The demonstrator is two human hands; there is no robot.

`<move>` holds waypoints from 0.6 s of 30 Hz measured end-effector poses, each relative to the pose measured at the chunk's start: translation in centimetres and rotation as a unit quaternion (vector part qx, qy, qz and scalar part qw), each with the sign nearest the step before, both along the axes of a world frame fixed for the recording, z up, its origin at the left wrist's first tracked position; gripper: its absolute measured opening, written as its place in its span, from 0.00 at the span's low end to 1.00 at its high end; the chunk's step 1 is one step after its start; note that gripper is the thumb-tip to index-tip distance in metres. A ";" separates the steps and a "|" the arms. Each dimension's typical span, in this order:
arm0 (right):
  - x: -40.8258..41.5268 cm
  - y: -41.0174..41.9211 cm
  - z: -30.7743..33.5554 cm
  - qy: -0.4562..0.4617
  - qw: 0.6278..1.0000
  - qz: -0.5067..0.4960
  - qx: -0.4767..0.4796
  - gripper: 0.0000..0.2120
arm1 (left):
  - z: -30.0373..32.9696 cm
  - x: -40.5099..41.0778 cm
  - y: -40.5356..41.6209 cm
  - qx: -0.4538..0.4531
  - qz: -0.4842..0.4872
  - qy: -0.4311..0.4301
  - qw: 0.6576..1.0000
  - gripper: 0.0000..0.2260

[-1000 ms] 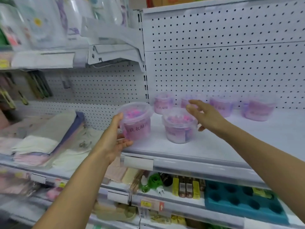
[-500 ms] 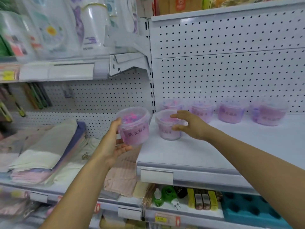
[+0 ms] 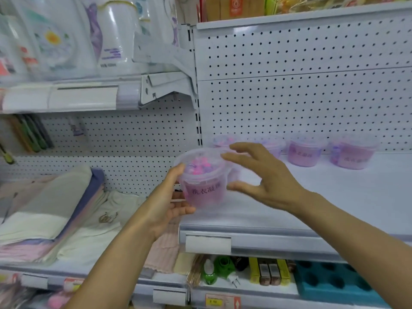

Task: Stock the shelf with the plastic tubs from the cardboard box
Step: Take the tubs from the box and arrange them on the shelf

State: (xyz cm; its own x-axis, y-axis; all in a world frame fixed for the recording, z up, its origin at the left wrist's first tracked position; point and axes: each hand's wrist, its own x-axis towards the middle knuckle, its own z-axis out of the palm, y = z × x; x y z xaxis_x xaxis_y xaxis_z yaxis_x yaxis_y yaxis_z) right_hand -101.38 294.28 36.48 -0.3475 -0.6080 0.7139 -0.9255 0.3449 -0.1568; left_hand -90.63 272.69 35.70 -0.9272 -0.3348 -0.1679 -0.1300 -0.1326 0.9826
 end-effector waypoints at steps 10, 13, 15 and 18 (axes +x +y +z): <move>-0.5 6.1 -2.8 -0.007 0.999 -0.016 -0.033 0.16 | -0.2 -3.7 5.1 -0.342 -0.084 -0.033 0.935 0.35; -1.1 7.8 -3.8 -0.005 0.997 -0.075 -0.036 0.16 | -0.5 -5.3 4.8 -0.547 0.049 0.087 0.831 0.24; -1.6 8.6 -4.4 -0.003 0.994 -0.105 -0.033 0.16 | -1.1 -6.8 4.3 -0.586 0.048 0.150 0.795 0.20; -2.7 8.9 -5.2 -0.008 0.989 -0.144 -0.031 0.14 | -2.2 -8.8 3.6 -0.626 -0.002 0.154 0.765 0.19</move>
State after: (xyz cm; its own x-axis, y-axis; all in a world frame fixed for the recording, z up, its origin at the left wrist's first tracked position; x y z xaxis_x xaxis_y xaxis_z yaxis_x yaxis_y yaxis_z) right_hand -104.12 303.19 31.29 -0.5118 -0.4367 0.7398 -0.7869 0.5838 -0.1998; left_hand -99.38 276.31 33.45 -0.8601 -0.0511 0.5076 0.1355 0.9363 0.3239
